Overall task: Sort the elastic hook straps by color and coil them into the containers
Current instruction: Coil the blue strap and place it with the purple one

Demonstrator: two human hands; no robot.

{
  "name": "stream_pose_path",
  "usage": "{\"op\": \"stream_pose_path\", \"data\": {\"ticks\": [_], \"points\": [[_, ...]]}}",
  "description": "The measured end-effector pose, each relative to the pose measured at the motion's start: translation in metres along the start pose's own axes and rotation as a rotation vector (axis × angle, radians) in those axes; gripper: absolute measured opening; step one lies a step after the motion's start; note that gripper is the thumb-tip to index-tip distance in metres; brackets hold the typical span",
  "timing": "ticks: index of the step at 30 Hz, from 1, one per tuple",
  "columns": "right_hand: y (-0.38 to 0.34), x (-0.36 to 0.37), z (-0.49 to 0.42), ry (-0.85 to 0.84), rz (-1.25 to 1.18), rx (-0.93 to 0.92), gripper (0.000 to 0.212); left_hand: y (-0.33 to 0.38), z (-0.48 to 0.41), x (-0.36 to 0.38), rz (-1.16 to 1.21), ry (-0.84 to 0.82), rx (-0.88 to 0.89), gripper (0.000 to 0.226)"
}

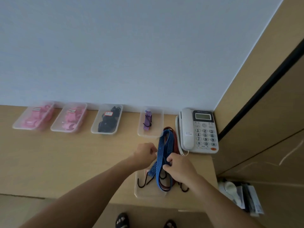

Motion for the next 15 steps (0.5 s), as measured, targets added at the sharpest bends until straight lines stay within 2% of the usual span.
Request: {"op": "stream_pose_path", "data": {"ticks": [5, 10, 15], "points": [[0.008, 0.000, 0.000, 0.193, -0.093, 0.081, 0.024, -0.025, 0.005, 0.010, -0.050, -0.101, -0.048, 0.029], [0.014, 0.005, -0.009, 0.213, -0.025, 0.206, 0.049, -0.029, -0.001, 0.022, -0.032, -0.126, -0.032, 0.031], [0.007, 0.006, -0.020, 0.272, 0.077, 0.301, 0.036, -0.025, -0.008, 0.032, -0.037, -0.180, 0.010, 0.030]]}}
Point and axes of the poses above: each hand's wrist, its own z-axis away from the middle knuckle, its own x-axis out of the palm, y = z × x, the point moved 5 cm from there along -z, towards the middle knuckle, and after that the axes turned 4 degrees about -y, right-handed, at the moved point
